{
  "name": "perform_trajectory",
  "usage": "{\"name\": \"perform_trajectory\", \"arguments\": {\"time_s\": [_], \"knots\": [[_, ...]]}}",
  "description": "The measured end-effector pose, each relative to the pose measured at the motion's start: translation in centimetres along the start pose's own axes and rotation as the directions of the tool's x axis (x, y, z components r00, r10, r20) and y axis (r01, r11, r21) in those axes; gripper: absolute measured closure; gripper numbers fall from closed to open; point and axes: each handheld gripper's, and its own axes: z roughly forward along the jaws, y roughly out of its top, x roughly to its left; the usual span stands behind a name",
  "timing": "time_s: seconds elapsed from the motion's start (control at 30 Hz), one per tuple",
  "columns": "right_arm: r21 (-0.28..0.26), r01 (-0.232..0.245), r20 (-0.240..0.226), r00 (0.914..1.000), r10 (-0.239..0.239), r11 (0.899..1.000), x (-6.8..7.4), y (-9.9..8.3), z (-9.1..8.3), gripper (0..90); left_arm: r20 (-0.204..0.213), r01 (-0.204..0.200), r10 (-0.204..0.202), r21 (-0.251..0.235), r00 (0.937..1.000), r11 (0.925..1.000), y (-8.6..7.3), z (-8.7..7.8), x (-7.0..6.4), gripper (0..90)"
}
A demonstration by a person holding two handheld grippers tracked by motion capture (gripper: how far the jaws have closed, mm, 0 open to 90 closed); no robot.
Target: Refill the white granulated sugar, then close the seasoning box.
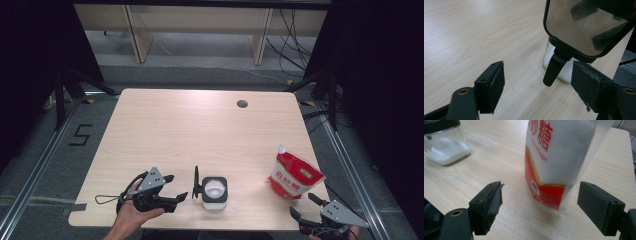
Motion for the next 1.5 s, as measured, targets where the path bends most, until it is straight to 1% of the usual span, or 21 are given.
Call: {"name": "perform_trajectory", "arguments": {"time_s": [0.13, 0.23, 0.3, 0.33, 0.4, 0.43, 0.47, 0.57, 0.7, 0.83, 0.9, 1.0, 1.03, 1.1, 1.17, 1.2, 1.3, 1.33, 1.37, 1.4, 1.5], "knots": [[-0.006, 0.038, -0.008, 0.9993, -0.038, 0.999, -0.1, 0.0, 0.0, 20.4, 0.013, -0.026, 0.025, 0.011, 0.9996, 0.9996, 0.3, 0.0, 0.0, 35.5], [-0.008, 0.045, 0.005, 0.9990, -0.045, 0.999, -0.1, 0.0, 0.0, 20.1, 0.021, -0.039, 0.039, 0.003, 0.9990, 0.9992, 0.5, -0.1, 0.0, 47.9], [0.000, 0.030, 0.000, 0.9996, -0.030, 1.000, 0.0, 0.0, 0.0, 20.1, 0.030, -0.065, 0.065, -0.007, 0.9974, 0.9979, 0.6, -0.1, -0.1, 58.9], [0.008, 0.014, 0.008, 0.9999, -0.014, 1.000, 0.2, 0.0, -0.1, 20.1, 0.027, -0.058, 0.059, -0.014, 0.9979, 0.9982, 0.6, -0.1, -0.1, 63.3], [0.007, 0.053, 0.011, 0.9986, -0.053, 0.999, 0.0, 0.0, -0.1, 20.1, 0.004, -0.085, 0.085, -0.010, 0.9964, 0.9963, 0.9, -0.3, -0.3, 73.0], [0.003, 0.063, 0.003, 0.9980, -0.063, 0.998, -0.1, 0.0, 0.0, 20.1, 0.011, -0.114, 0.114, -0.017, 0.9934, 0.9934, 1.1, -0.4, -0.3, 75.3], [0.004, 0.064, 0.005, 0.9980, -0.064, 0.998, -0.1, 0.0, 0.0, 20.1, 0.001, -0.099, 0.099, -0.023, 0.9951, 0.9949, 1.3, -0.4, -0.5, 78.6], [0.002, 0.064, 0.011, 0.9979, -0.065, 0.998, -0.1, 0.0, 0.0, 20.2, 0.007, -0.107, 0.107, -0.034, 0.9942, 0.9937, 1.7, -0.4, -0.7, 85.3], [-0.007, 0.073, 0.014, 0.9973, -0.073, 0.997, -0.1, 0.0, 0.0, 20.8, 0.013, -0.121, 0.122, -0.036, 0.9925, 0.9920, 2.2, -0.4, -1.1, 88.8], [0.003, 0.045, 0.003, 0.9990, -0.045, 0.999, 0.1, 0.0, -0.1, 20.8, 0.024, -0.142, 0.143, -0.039, 0.9894, 0.9891, 2.6, -0.5, -1.5, 89.0], [0.006, 0.083, 0.002, 0.9966, -0.083, 0.997, -0.2, 0.0, 0.0, 20.8, 0.030, -0.154, 0.155, -0.042, 0.9875, 0.9872, 2.9, -0.5, -1.6, 88.9], [-0.001, 0.073, 0.005, 0.9974, -0.073, 0.997, -0.1, 0.0, 0.0, 20.9, 0.033, -0.155, 0.156, -0.047, 0.9872, 0.9868, 3.1, -0.4, -1.6, 88.9], [-0.005, 0.095, 0.014, 0.9954, -0.095, 0.995, -0.2, 0.1, 0.0, 20.9, 0.035, -0.148, 0.149, -0.046, 0.9882, 0.9880, 3.1, -0.4, -1.7, 89.0], [0.002, 0.060, 0.005, 0.9982, -0.060, 0.998, 0.0, 0.1, -0.1, 21.0, 0.029, -0.152, 0.154, -0.043, 0.9877, 0.9874, 3.3, -0.4, -1.9, 88.9], [-0.008, 0.082, 0.021, 0.9964, -0.082, 0.997, -0.2, 0.1, -0.1, 20.9, 0.030, -0.166, 0.168, -0.051, 0.9854, 0.9848, 3.5, -0.6, -2.0, 88.9], [0.004, 0.060, 0.006, 0.9982, -0.060, 0.998, 0.0, 0.1, -0.1, 20.9, 0.035, -0.168, 0.170, -0.054, 0.9848, 0.9842, 3.6, -0.7, -2.0, 88.9], [-0.001, 0.058, -0.002, 0.9983, -0.058, 0.998, 0.0, 0.1, 0.0, 21.0, 0.027, -0.175, 0.177, -0.062, 0.9838, 0.9826, 3.9, -1.0, -2.1, 88.9], [0.000, 0.060, -0.002, 0.9982, -0.060, 0.998, 0.0, 0.1, 0.0, 21.0, 0.031, -0.166, 0.168, -0.064, 0.9853, 0.9841, 3.9, -1.0, -2.1, 88.8], [0.012, 0.026, 0.014, 0.9996, -0.026, 1.000, 0.3, 0.0, -0.2, 21.2, 0.027, -0.172, 0.174, -0.066, 0.9844, 0.9829, 4.0, -1.1, -2.2, 88.9], [0.013, 0.042, 0.013, 0.9990, -0.042, 0.999, 0.2, 0.0, -0.2, 21.3, 0.028, -0.180, 0.182, -0.067, 0.9829, 0.9814, 4.0, -1.1, -2.3, 88.9], [0.013, 0.024, 0.016, 0.9996, -0.024, 1.000, 0.3, 0.1, -0.2, 21.3, 0.034, -0.186, 0.188, -0.063, 0.9816, 0.9806, 4.2, -1.2, -2.5, 88.9]]}}
